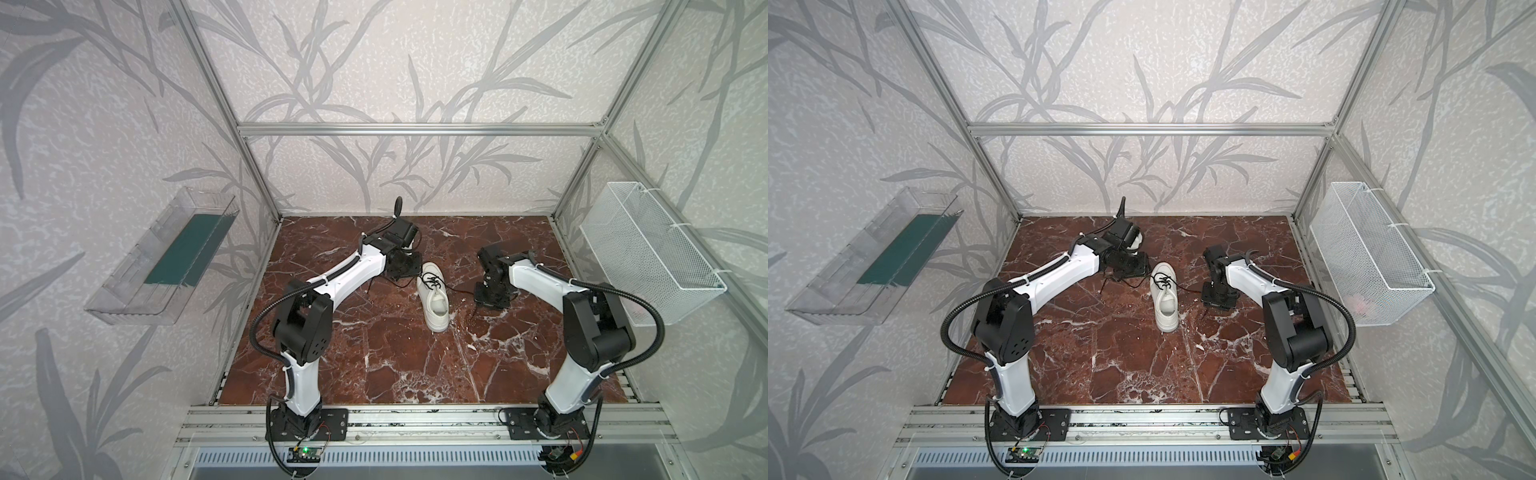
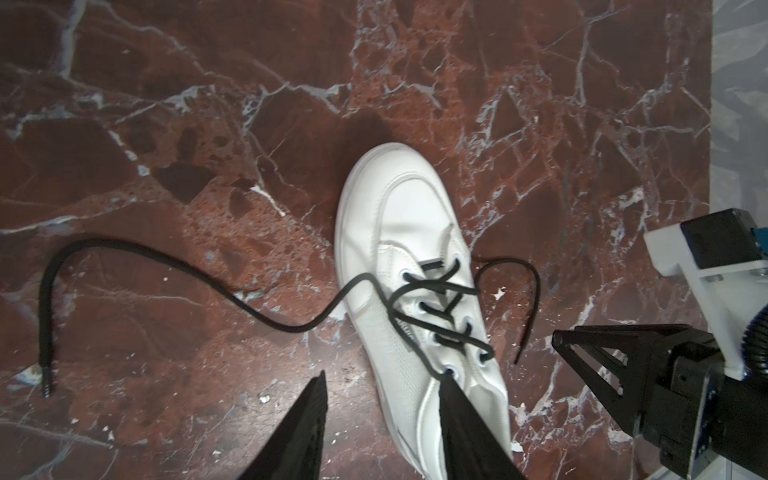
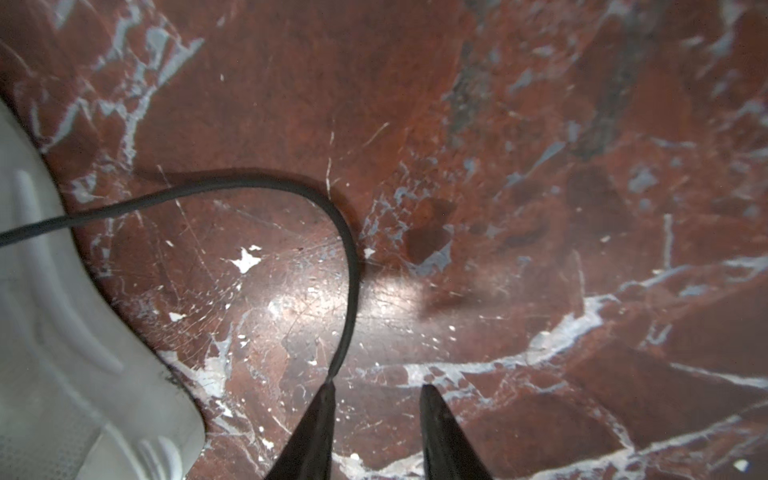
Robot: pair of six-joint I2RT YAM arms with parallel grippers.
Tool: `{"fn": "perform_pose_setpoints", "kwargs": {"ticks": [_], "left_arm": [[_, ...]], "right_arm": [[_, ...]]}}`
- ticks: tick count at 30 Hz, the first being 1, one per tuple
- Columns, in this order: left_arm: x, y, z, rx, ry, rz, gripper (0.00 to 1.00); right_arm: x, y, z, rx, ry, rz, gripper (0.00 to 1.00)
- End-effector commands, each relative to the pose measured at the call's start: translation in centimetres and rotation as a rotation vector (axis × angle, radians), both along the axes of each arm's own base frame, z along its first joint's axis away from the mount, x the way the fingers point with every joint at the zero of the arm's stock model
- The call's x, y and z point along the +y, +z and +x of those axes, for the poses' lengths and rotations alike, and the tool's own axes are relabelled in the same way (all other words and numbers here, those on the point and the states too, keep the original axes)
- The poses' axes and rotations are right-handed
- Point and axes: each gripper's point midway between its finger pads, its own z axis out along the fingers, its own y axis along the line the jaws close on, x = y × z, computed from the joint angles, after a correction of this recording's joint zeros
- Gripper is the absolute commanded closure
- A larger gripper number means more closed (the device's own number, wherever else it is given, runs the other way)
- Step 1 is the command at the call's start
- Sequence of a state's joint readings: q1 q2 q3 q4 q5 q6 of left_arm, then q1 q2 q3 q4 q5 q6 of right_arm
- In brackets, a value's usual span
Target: Tie the shoes
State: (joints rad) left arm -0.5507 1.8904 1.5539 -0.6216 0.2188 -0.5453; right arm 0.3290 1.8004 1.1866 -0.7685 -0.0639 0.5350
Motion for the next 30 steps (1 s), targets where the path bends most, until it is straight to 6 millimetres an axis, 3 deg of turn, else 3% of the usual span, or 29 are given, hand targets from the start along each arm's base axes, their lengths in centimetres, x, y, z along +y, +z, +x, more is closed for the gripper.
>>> {"fn": "perform_pose_setpoints", "kwargs": {"ticks": [1, 16, 21, 30], "left_arm": [[0.4, 1.8, 0.3, -0.051, 0.019, -0.044, 0.53], [1.3, 0.5, -0.5, -0.027, 0.039, -0.044, 0.54], [1.3, 0.7, -0.8, -0.020, 0.039, -0.046, 0.54], [0.9, -0.7, -2.0, 0.035, 0.042, -0.060, 0.55]], "right_arm": [[0.4, -0.4, 0.1, 0.023, -0.013, -0.016, 0.65], [-0.1, -3.5, -0.1, 0.060, -0.026, -0.094, 0.70], [0.4, -4.4, -0.6, 0.085, -0.018, -0.084, 0.84], [1.5, -2.2, 0.5, -0.014, -0.043, 0.024, 0.97]]}}
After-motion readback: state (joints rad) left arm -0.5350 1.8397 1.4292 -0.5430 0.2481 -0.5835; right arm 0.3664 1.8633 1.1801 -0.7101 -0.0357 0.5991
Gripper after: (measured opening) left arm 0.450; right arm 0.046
